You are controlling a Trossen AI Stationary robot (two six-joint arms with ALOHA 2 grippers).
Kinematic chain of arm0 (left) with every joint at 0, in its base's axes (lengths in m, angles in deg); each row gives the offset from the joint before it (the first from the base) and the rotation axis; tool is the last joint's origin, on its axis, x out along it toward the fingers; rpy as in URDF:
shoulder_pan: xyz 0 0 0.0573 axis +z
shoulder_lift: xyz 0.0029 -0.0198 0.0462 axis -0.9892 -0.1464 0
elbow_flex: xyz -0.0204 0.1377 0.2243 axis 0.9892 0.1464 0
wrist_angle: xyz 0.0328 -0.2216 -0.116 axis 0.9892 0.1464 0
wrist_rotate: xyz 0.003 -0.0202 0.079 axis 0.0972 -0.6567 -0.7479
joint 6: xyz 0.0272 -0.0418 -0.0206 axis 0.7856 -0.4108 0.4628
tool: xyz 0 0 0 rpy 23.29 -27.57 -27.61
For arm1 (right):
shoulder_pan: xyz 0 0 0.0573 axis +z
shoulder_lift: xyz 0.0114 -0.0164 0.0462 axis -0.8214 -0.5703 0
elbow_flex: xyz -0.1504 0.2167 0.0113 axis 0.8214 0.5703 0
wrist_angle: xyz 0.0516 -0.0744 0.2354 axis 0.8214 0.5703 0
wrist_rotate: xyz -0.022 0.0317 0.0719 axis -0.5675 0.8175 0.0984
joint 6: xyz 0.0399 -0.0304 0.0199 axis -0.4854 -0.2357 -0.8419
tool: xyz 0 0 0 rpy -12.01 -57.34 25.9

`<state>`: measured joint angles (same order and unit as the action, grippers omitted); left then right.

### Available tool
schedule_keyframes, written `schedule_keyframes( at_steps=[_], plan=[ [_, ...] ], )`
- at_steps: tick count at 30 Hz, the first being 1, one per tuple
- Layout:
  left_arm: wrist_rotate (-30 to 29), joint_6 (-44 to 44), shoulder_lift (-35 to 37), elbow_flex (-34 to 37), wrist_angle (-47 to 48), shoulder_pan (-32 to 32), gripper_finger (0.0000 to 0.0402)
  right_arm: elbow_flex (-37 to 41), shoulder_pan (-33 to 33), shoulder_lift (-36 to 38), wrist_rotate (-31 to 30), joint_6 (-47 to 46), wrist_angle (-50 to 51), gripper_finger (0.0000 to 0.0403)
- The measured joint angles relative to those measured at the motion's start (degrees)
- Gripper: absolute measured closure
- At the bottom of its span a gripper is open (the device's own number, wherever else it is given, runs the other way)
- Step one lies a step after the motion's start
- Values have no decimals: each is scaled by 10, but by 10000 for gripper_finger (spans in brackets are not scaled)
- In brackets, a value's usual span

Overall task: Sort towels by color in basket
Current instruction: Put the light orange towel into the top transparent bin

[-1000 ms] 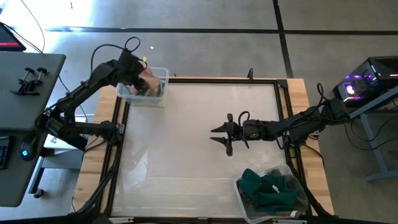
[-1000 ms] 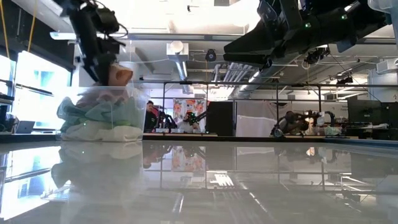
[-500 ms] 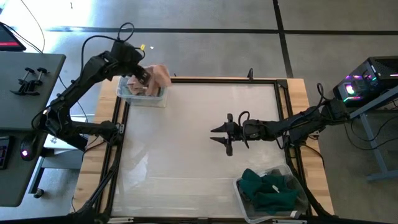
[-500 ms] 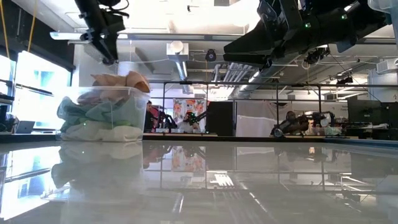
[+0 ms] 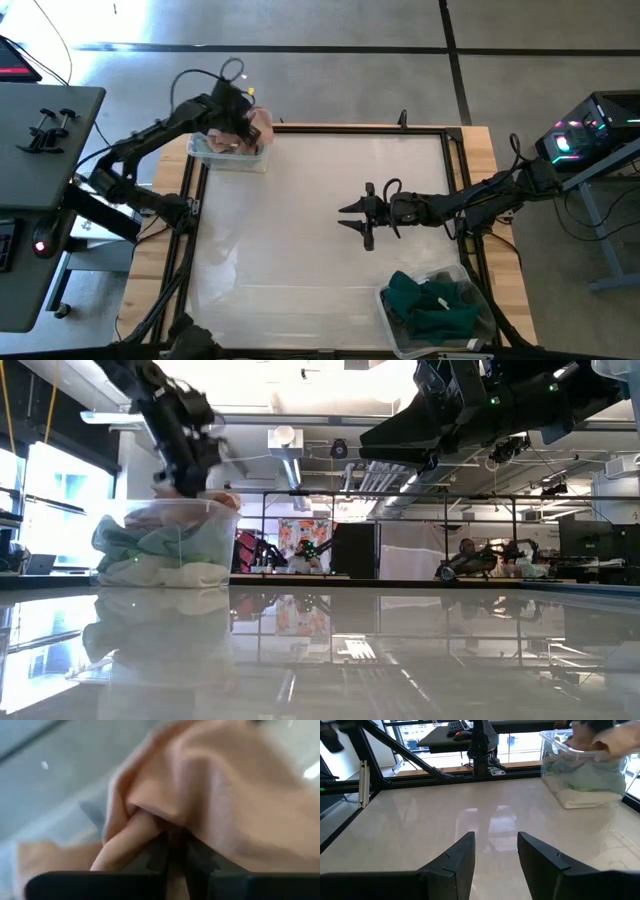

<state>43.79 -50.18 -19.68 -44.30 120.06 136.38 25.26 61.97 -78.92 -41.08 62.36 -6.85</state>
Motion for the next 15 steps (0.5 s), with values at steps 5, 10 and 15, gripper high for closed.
schedule_keyframes(
  at_steps=[5, 10, 15],
  plan=[
    [-3, 5, -46, 30, 5, 4, 391, 0, 0, 0, 0, 0, 0, 258],
    [-6, 20, -85, 46, 6, 7, 401, 0, 0, 0, 0, 0, 1, 258],
    [-9, 24, -107, 46, 0, 8, 400, 0, 0, 0, 0, 0, 2, 258]
  ],
)
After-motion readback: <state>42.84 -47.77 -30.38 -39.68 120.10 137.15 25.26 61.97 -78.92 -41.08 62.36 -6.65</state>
